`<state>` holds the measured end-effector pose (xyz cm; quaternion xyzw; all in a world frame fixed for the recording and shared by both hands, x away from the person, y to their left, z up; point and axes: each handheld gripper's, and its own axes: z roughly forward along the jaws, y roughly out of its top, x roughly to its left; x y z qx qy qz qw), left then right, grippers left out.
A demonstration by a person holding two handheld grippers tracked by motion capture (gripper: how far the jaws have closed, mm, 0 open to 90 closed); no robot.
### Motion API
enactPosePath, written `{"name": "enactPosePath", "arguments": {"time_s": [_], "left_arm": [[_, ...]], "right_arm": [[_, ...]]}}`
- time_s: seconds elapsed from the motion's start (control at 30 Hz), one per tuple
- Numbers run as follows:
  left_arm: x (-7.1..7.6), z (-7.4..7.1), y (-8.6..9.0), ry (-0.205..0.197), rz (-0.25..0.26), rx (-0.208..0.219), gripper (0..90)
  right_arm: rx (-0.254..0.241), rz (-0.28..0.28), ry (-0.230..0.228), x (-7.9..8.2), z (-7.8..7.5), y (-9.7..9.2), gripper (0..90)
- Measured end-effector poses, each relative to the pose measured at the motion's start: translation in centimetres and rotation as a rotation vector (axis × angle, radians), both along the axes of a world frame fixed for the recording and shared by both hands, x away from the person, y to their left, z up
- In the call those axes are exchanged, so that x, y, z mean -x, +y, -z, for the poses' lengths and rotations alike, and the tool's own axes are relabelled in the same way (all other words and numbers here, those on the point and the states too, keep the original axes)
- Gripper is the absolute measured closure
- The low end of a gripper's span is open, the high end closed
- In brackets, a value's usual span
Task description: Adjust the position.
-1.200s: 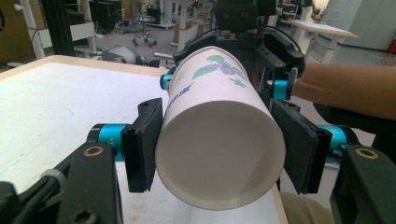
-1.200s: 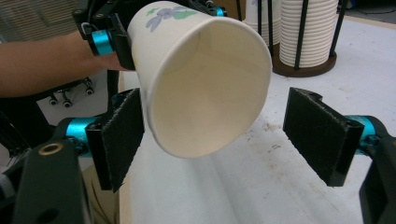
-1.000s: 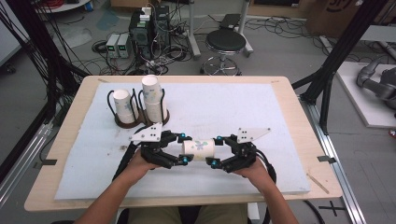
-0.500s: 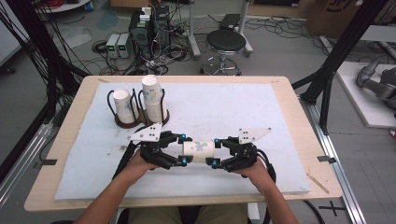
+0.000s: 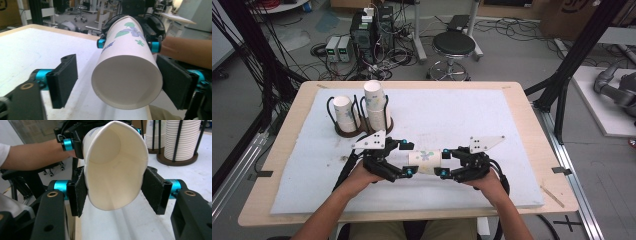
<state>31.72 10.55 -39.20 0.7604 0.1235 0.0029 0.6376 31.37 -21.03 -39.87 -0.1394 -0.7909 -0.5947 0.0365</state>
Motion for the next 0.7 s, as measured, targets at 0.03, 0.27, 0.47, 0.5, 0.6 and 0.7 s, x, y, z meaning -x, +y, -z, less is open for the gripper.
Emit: {"name": "enactPosePath", "arguments": {"time_s": [0.03,0.27,0.47,0.5,0.6,0.7], "left_arm": [[0.0,-0.1,0.0,-0.004,-0.005,-0.013,16.0],[0.5,-1.3,0.1,-0.078,-0.026,-0.113,16.0],[0.4,-1.9,-0.1,-0.087,-0.013,-0.204,16.1],[0.4,-2.0,-0.1,-0.092,-0.009,-0.220,16.1],[0.3,-2.2,-0.3,-0.091,-0.002,-0.241,16.1],[0.2,-2.4,-0.5,-0.095,0.010,-0.257,16.1]], "right_arm": [[0.012,0.005,0.004,0.0,-0.1,0.0,41.2],[0.171,0.047,-0.044,0.3,-1.1,0.3,41.1],[0.261,0.038,-0.072,-0.1,-2.8,1.3,41.1],[0.279,0.036,-0.080,-0.1,-3.1,1.4,41.1],[0.326,0.021,-0.096,-0.3,-4.1,1.8,41.1],[0.376,0.004,-0.116,-0.5,-5.1,2.3,41.1]]}}
